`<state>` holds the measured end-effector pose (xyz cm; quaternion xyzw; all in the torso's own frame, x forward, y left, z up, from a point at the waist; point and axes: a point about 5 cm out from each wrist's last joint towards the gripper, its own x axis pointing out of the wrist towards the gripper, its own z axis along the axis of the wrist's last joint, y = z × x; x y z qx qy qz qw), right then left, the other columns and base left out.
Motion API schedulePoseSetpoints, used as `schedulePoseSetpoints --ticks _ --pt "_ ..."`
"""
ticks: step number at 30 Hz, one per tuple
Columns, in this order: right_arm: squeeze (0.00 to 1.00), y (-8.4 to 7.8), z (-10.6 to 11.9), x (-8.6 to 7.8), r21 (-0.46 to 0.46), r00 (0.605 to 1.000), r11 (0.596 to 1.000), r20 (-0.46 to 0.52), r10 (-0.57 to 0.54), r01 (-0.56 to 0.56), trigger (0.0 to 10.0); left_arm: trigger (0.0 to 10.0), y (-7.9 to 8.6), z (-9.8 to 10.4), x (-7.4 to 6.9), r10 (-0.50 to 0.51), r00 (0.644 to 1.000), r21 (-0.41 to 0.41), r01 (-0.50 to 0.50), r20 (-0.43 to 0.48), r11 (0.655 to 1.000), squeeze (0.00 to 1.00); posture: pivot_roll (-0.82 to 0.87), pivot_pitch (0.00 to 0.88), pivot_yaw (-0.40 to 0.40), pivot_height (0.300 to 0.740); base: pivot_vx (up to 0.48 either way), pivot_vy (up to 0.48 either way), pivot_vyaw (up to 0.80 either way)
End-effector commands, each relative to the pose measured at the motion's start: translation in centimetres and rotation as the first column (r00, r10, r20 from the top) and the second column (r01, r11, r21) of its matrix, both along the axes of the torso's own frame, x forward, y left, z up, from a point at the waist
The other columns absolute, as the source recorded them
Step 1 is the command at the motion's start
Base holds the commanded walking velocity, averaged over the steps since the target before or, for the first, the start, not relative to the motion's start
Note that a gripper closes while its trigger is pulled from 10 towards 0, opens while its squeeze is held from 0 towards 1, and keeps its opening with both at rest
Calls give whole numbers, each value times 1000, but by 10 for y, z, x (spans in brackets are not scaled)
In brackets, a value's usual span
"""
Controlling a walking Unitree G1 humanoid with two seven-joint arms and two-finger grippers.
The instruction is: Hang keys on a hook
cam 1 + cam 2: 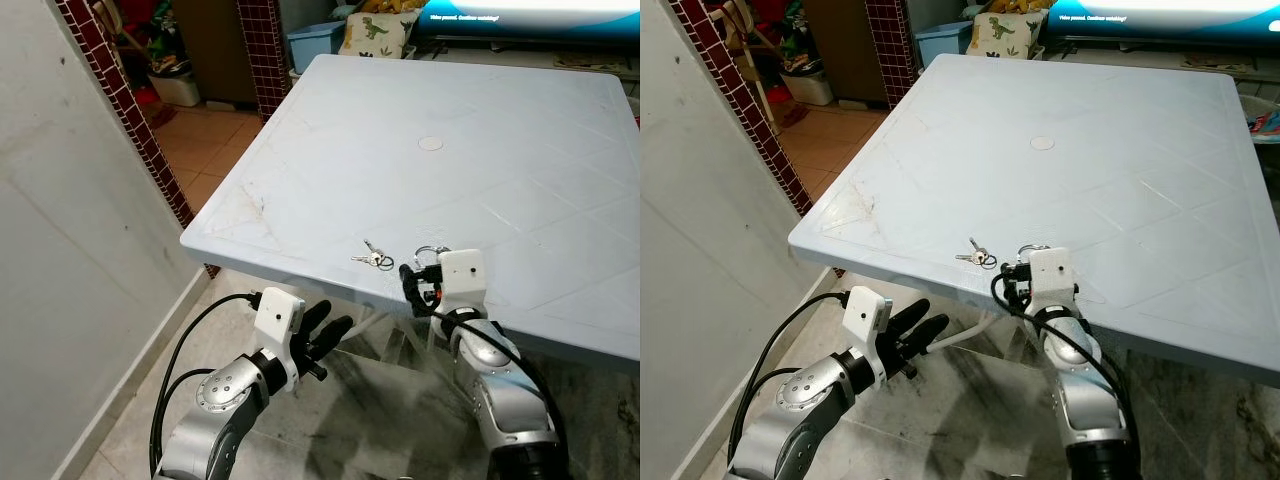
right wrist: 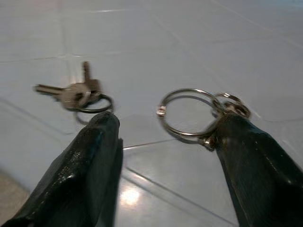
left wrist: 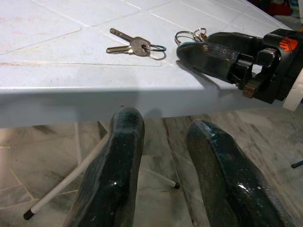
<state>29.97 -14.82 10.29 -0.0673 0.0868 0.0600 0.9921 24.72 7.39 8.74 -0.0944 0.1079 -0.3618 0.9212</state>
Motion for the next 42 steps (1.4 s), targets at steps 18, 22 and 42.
schedulePoseSetpoints --ticks 18,22,42 --pt "0 2 5 10 -59 994 996 80 78 -74 10000 10000 1 -2 -1 -7 1000 22 7 1 1000 0 -116 93 104 740 0 0 0" --pt "0 -1 -1 13 -36 995 996 60 86 -84 10000 10000 2 -2 -2 -5 1000 23 5 1 1000 0 -108 89 103 740 0 0 0" --pt "0 2 -19 7 64 989 987 -6 147 -147 0 10000 3 -2 -4 -8 1000 28 8 -3 1000 0 -102 98 107 740 0 0 0"
